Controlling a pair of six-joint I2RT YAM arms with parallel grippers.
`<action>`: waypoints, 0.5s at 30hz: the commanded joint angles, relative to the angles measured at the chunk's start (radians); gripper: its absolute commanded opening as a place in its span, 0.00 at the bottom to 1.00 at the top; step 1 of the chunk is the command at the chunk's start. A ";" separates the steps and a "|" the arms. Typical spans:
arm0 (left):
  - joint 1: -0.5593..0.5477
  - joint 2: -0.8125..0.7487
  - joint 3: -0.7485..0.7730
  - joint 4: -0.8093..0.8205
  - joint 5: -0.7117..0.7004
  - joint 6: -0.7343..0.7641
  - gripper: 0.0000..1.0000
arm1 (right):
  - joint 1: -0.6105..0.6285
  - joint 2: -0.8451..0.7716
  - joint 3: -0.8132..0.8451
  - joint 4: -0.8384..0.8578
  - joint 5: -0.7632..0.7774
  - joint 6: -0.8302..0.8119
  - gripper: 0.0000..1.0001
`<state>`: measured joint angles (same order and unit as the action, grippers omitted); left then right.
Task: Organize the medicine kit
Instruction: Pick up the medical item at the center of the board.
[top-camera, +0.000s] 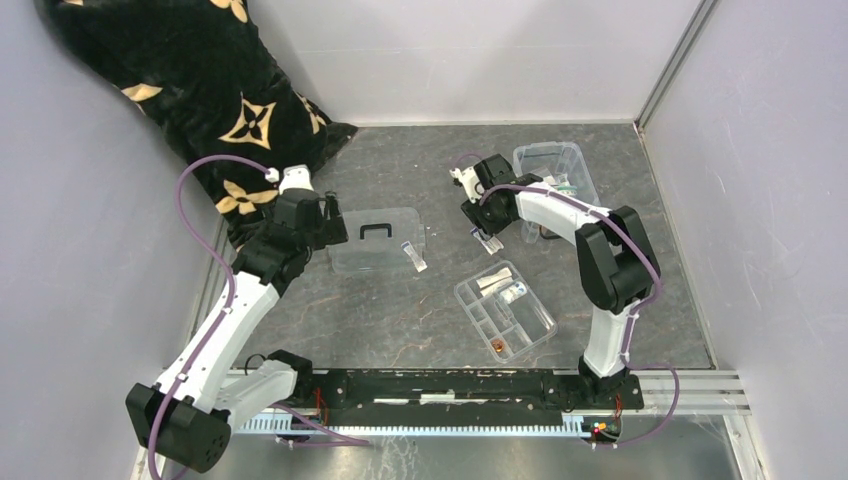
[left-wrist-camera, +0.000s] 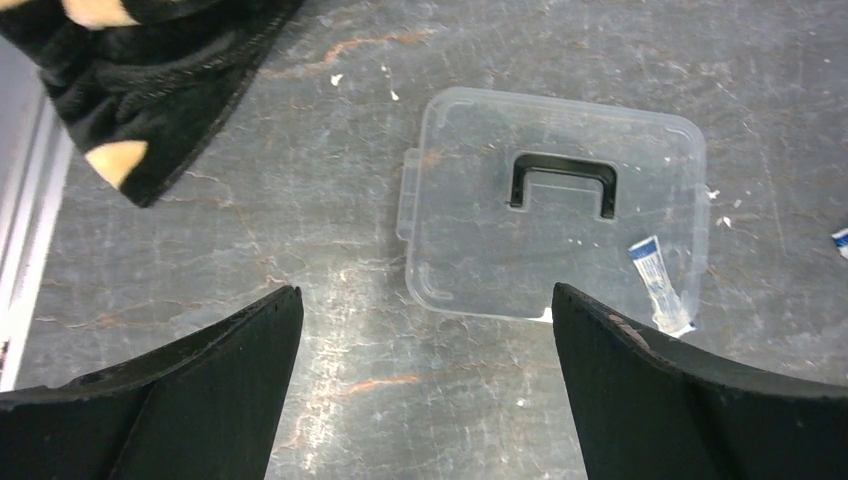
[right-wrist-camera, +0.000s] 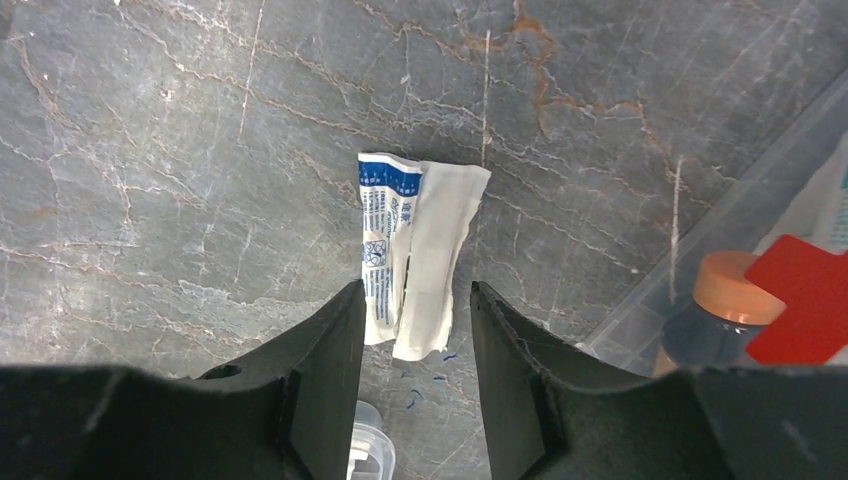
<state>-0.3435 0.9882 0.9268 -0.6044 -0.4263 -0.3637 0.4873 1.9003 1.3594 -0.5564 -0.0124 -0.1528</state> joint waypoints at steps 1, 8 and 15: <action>0.002 -0.038 0.049 -0.016 0.118 -0.077 1.00 | -0.014 0.021 0.029 -0.014 -0.039 -0.010 0.48; 0.002 -0.019 0.014 0.020 0.260 -0.135 1.00 | -0.024 0.050 0.026 -0.006 -0.071 -0.004 0.45; 0.001 -0.013 -0.015 0.041 0.309 -0.144 1.00 | -0.033 0.059 0.013 0.013 -0.090 0.010 0.30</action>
<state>-0.3435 0.9749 0.9207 -0.6086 -0.1749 -0.4706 0.4618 1.9575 1.3594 -0.5625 -0.0765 -0.1535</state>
